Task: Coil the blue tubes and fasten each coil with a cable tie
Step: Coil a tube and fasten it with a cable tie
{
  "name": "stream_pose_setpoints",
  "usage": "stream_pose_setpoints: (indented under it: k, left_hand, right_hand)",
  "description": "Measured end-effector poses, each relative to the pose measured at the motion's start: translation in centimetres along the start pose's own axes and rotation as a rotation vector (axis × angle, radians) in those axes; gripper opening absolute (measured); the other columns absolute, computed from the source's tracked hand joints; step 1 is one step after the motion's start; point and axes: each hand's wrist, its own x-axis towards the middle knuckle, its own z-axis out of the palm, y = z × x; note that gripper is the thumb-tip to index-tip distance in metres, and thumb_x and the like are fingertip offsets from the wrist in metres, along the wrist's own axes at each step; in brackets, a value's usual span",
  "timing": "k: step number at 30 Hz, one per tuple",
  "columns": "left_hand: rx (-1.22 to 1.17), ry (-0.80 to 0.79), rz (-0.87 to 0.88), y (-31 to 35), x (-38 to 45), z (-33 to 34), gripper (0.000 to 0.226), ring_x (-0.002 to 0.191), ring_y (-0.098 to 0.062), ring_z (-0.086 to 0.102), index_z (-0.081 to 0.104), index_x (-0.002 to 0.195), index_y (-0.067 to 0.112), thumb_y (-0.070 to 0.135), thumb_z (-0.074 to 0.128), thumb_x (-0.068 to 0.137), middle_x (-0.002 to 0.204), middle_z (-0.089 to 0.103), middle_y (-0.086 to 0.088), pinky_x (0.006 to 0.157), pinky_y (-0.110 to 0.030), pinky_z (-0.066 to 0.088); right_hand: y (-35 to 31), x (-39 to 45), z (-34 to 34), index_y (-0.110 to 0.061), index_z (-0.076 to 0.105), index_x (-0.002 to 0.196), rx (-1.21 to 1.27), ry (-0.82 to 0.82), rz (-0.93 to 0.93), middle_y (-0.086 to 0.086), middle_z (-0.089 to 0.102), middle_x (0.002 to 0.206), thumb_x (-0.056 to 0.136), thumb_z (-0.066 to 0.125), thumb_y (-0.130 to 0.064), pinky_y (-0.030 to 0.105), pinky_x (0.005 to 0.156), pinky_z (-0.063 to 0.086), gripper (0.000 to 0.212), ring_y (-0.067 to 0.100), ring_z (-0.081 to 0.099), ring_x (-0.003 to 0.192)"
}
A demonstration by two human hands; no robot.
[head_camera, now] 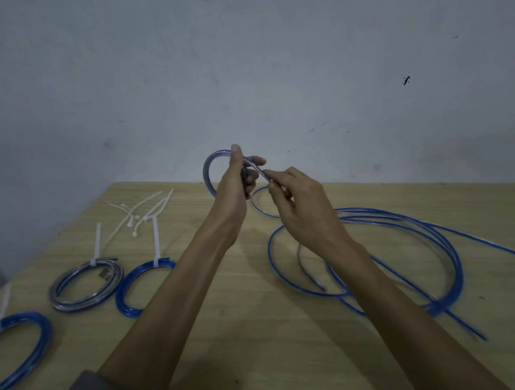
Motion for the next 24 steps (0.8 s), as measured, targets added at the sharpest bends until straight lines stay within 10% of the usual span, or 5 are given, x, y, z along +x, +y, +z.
stream_pose_setpoints:
  k: [12, 19, 24]
  left_hand:
    - [-0.830, -0.280, -0.170, 3.4, -0.4, -3.3, 0.041, 0.053, -0.011, 0.035, 0.037, 0.070, 0.019, 0.034, 0.030, 0.107, 0.063, 0.035, 0.004, 0.056, -0.022, 0.032]
    - [-0.249, -0.472, -0.247, 5.3, -1.2, -4.6, 0.046, 0.046, -0.012, 0.003, 0.031, 0.057, 0.025, 0.038, 0.035, 0.102, 0.052, 0.006, 0.007, 0.045, -0.026, 0.009]
    - [0.169, -0.612, -0.226, 5.4, -2.3, -3.8, 0.044, 0.047, -0.010, 0.005, 0.024, 0.060, 0.025, 0.038, 0.036, 0.100, 0.054, 0.005, 0.004, 0.048, -0.029, 0.008]
  right_hand:
    - [-0.9, 0.2, -2.2, -0.013, 0.070, 0.097, 0.330, -0.447, 0.238, -0.005, 0.061, 0.069, 0.101, 0.059, -0.027, 0.029, 0.048, 0.048, 0.019, 0.009, 0.051, 0.052]
    - [1.0, 0.8, -4.7, -0.018, 0.072, 0.084, -0.198, -0.444, 0.142, -0.002, 0.064, 0.068, 0.095, 0.063, -0.044, 0.036, 0.062, 0.046, 0.030, 0.013, 0.057, 0.063]
    - [0.4, 0.9, -4.4, -0.023, 0.072, 0.109, -0.506, -0.393, 0.042, -0.004, 0.054, 0.089, 0.099, 0.052, -0.051, 0.032, 0.063, 0.031, 0.035, 0.020, 0.057, 0.085]
